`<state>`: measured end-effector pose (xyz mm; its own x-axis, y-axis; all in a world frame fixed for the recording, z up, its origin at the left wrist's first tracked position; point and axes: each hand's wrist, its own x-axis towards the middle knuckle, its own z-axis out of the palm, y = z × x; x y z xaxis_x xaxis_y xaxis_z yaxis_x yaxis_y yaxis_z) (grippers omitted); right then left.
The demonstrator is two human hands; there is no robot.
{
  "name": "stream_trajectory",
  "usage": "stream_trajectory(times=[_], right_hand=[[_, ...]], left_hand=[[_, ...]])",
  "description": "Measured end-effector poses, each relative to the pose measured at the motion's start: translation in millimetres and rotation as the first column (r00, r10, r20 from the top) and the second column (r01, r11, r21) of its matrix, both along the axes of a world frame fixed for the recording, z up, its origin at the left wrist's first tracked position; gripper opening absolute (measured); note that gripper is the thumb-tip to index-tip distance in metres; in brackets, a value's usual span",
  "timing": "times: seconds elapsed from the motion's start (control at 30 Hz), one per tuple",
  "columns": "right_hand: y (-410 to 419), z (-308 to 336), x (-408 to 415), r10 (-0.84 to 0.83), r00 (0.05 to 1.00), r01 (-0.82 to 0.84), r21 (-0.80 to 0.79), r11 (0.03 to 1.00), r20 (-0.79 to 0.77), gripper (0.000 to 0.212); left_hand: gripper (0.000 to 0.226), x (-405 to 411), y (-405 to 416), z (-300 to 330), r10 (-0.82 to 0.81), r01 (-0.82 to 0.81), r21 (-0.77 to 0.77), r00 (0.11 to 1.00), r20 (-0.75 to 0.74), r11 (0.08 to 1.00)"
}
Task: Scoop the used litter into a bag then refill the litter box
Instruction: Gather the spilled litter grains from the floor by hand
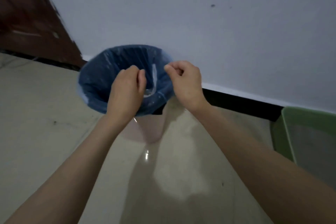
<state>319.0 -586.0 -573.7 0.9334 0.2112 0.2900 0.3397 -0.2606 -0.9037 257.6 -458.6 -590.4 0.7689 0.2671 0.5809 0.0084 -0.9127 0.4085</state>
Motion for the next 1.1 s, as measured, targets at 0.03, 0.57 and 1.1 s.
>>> stream_trajectory(times=[0.03,0.57,1.1], right_hand=[[15.9,3.3,3.2,0.051,0.997,-0.047,-0.088,0.995,0.051,0.015],[-18.2,-13.7,11.0,0.047,0.997,-0.02,-0.372,0.928,0.064,0.02],[-235.2,-218.4,-23.5,-0.337,0.89,0.051,-0.668,0.743,-0.306,0.024]], left_hand=[[0.03,1.9,15.7,1.8,0.054,-0.053,0.024,0.996,-0.074,0.998],[0.035,1.5,-4.7,-0.5,-0.044,0.084,0.235,0.984,-0.17,0.968],[0.083,-22.8,-145.8,-230.9,-0.302,0.409,-0.063,0.553,-0.777,0.91]])
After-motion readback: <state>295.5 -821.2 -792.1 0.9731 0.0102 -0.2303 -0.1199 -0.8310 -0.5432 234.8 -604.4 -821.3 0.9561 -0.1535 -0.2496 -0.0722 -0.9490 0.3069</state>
